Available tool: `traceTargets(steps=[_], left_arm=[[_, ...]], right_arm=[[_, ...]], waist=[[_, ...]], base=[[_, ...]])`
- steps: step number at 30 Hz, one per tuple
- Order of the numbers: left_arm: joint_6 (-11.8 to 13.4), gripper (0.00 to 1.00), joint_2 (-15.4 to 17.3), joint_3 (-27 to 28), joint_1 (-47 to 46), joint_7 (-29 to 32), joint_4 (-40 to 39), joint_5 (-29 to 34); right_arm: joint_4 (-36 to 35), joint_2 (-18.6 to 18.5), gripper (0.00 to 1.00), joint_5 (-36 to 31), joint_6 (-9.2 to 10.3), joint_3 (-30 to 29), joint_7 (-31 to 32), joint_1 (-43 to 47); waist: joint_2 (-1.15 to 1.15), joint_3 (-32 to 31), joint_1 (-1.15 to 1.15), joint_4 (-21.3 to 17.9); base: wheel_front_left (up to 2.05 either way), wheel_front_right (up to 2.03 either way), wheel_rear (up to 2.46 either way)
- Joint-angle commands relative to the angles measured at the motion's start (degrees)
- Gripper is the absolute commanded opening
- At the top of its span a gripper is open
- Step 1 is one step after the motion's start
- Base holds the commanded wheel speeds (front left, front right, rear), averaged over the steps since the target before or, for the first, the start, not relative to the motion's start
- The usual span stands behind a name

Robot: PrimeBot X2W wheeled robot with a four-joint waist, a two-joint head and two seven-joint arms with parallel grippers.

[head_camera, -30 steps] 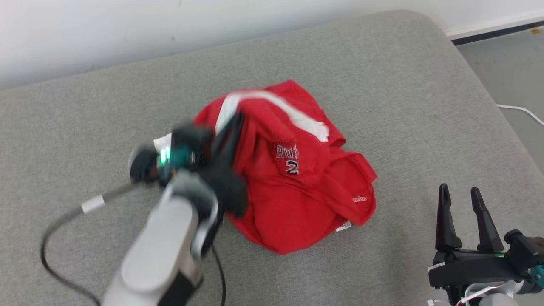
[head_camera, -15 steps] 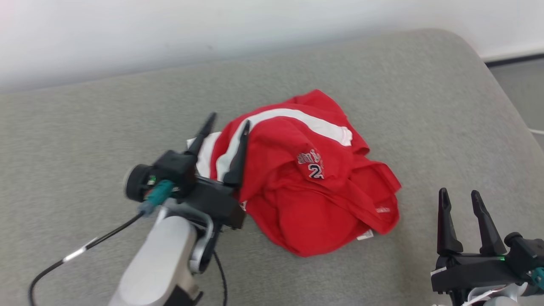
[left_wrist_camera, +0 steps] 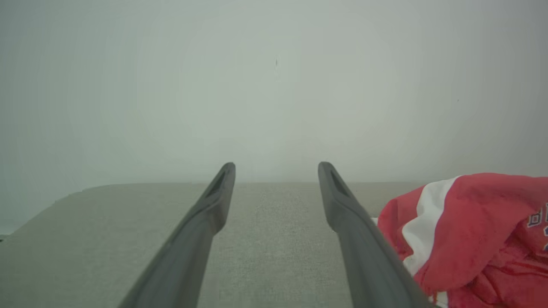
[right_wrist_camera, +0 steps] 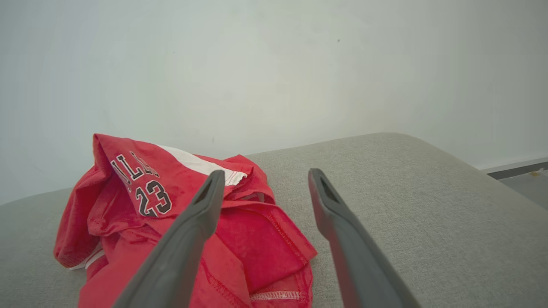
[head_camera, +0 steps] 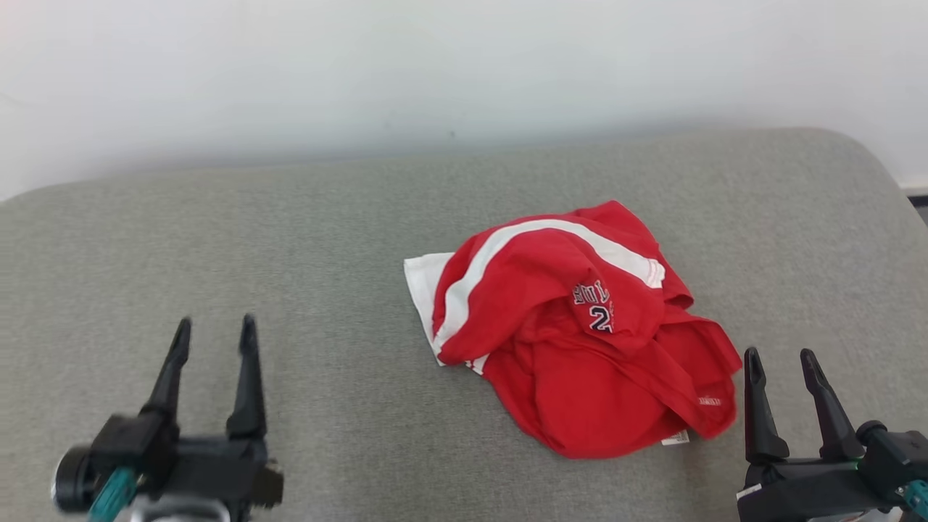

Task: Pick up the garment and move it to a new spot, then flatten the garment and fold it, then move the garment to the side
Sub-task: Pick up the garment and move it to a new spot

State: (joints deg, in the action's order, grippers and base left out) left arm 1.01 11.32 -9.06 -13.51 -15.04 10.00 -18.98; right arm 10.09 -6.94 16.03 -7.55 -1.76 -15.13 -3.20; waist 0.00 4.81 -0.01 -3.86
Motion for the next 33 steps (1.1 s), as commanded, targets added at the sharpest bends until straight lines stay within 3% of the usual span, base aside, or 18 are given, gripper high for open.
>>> traceTargets(steps=[1, 8, 17, 25, 33], left_arm=[[-0.1, 1.00, -0.1, 1.8, 3.5, -0.2, -1.9, 0.7], [-1.6, 1.00, -1.9, 5.7, 12.9, -0.2, -4.5, 2.9], [-4.1, 1.00, -4.7, 7.4, 16.0, -0.2, -3.3, 5.8], [-5.8, 1.00, -6.0, 8.5, 13.1, -0.2, -2.1, 8.1], [-7.6, 1.00, -6.4, 3.9, 2.2, -0.2, 1.6, 9.9]], right_arm=[[-0.1, -0.5, 1.00, -0.5, 0.12, -0.1, 0.0, 0.9], [0.3, -0.5, 1.00, -0.8, 0.12, 0.3, 0.0, 2.4], [0.5, -1.0, 1.00, -0.3, 0.12, 0.9, 0.0, 2.9], [0.6, -1.2, 1.00, 0.1, 0.12, 1.3, 0.0, 1.9], [0.8, -0.8, 1.00, 0.5, 0.12, 1.9, 0.0, 0.3]], waist=[[0.00, -2.1, 0.01, 2.5], [0.00, -3.4, 0.01, 4.2], [0.00, -3.3, 0.01, 4.7], [0.00, -2.0, 0.01, 3.1], [0.00, 0.7, 0.01, -0.9]], base=[[0.00, 0.00, 0.00], [0.00, 0.00, 0.00], [0.00, 0.00, 0.00], [0.00, 0.00, 0.00], [0.00, 0.00, 0.00]])
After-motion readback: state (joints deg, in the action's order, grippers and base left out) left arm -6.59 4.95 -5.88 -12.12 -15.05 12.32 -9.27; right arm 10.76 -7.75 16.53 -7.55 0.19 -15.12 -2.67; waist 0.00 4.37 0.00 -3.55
